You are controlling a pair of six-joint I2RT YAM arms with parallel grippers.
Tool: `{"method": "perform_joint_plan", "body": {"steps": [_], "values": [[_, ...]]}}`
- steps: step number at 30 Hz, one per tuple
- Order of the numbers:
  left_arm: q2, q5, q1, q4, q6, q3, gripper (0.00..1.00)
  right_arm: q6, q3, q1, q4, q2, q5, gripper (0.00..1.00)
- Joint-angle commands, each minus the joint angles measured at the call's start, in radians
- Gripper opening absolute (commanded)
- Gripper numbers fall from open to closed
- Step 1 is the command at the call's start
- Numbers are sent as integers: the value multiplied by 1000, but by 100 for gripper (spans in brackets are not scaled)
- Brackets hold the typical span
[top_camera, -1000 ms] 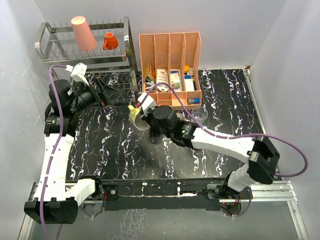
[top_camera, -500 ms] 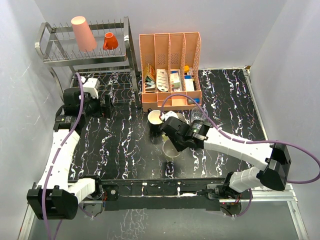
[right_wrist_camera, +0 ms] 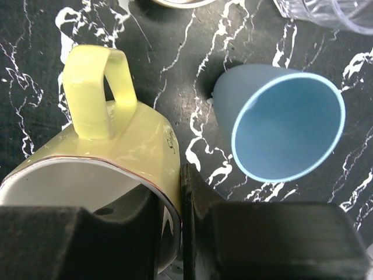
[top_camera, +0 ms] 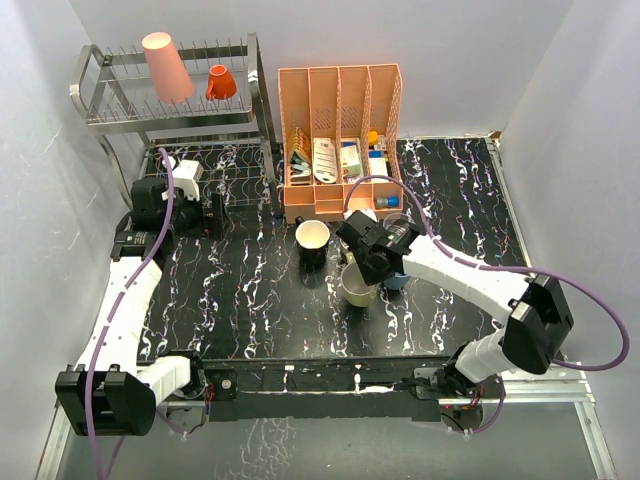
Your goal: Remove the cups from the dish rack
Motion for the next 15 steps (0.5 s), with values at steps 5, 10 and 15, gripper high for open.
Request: {"method": "perform_joint_plan", "body": {"steps": [5,10,15], "values": [[5,21,7,16,7,30,97,-10,-53,-14,183,9,-26,8],[9,32,8,17,-13,43,97,-13,-108,-17,230,1,-31,8],[12,35,15,22,-25,51,97,-13,-127,-17,246,2,-21,8]]}}
